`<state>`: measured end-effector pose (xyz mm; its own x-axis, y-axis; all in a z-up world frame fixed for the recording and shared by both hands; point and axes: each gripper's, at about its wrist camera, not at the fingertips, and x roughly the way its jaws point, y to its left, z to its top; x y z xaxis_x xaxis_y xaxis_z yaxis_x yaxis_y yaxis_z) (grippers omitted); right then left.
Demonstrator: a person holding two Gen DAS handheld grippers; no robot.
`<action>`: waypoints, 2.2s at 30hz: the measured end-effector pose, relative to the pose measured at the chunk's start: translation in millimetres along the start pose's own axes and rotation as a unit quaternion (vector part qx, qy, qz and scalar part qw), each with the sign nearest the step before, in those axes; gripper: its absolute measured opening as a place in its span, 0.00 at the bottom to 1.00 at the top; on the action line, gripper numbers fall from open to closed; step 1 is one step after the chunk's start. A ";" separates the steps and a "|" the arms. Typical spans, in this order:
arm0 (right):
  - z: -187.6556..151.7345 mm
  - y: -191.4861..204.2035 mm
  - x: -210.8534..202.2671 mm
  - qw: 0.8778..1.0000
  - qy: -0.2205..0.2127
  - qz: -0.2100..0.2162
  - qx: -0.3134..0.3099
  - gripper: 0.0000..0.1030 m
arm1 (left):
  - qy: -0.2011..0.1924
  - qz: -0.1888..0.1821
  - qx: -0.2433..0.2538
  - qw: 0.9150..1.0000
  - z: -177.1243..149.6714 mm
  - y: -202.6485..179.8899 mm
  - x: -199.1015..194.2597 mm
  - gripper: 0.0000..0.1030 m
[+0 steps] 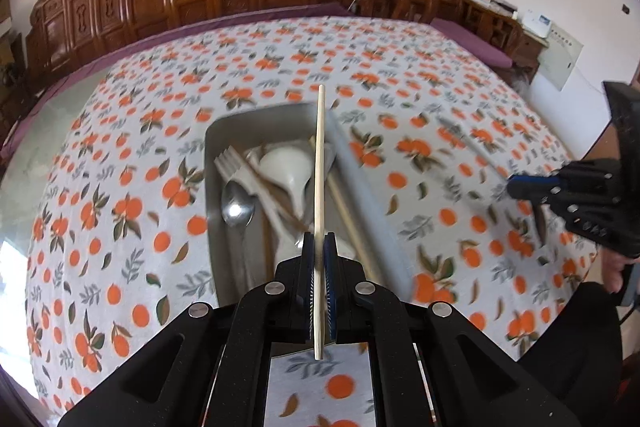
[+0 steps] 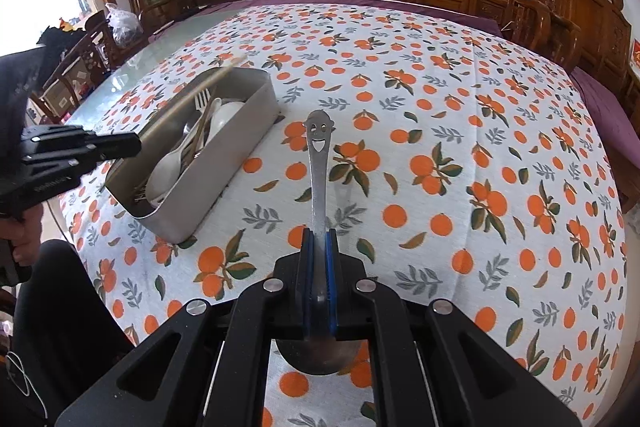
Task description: Organize utensils
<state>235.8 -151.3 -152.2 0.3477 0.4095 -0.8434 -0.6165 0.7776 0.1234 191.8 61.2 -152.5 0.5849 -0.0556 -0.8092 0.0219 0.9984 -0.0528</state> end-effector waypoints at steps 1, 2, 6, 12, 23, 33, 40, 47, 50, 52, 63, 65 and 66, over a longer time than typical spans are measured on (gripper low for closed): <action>1.0 1.2 0.7 1.000 0.000 0.002 0.001 0.07 | 0.005 0.003 -0.002 1.000 -1.4 2.8 3.6 0.04; 1.7 2.7 0.8 1.000 -0.001 0.004 0.001 0.07 | 0.007 0.004 -0.003 1.000 -2.6 5.0 5.8 0.04; 8.5 11.5 0.6 1.000 -0.006 0.013 0.002 0.07 | 0.018 0.010 -0.010 1.000 -3.4 9.8 15.6 0.04; 30.2 37.6 -1.8 0.999 -0.025 0.040 0.003 0.07 | 0.012 0.007 -0.031 0.999 -1.2 18.3 14.1 0.08; 71.6 98.1 32.1 0.996 -0.031 0.085 0.011 0.07 | -0.028 0.024 -0.050 0.998 -6.7 48.7 -30.9 0.18; 79.5 118.7 81.4 0.997 -0.004 0.070 0.021 0.07 | -0.041 0.039 -0.052 0.997 -12.7 69.6 -53.3 0.20; 76.9 120.8 98.0 0.998 0.010 0.061 0.020 0.07 | -0.045 0.041 -0.052 0.997 -14.8 73.3 -55.9 0.20; 73.5 118.8 87.9 0.998 -0.007 0.066 0.017 0.10 | -0.050 0.045 -0.047 0.997 -14.8 68.1 -61.2 0.22; 72.6 115.7 72.7 0.998 -0.024 0.064 0.017 0.10 | -0.056 0.046 -0.045 0.996 -13.8 64.0 -66.3 0.25; 71.5 113.0 60.2 0.997 -0.037 0.061 0.018 0.10 | -0.061 0.046 -0.044 0.996 -12.8 60.9 -70.2 0.30; 45.4 84.4 -36.1 0.993 -0.115 0.022 0.035 0.48 | -0.106 0.040 -0.031 0.993 -3.9 26.5 -103.5 0.77; 38.7 78.3 -53.2 0.991 -0.128 0.009 0.041 0.69 | -0.114 0.044 -0.032 0.992 -2.7 19.4 -110.6 0.88; 34.2 74.5 -63.1 0.990 -0.137 0.004 0.047 0.79 | -0.122 0.044 -0.032 0.991 -2.7 15.4 -115.5 0.92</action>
<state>192.1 -102.9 -71.9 0.5286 0.5202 -0.6708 -0.5570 0.8089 0.1884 122.4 83.0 -61.4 0.7615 0.0435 -0.6467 -0.0844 0.9959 -0.0324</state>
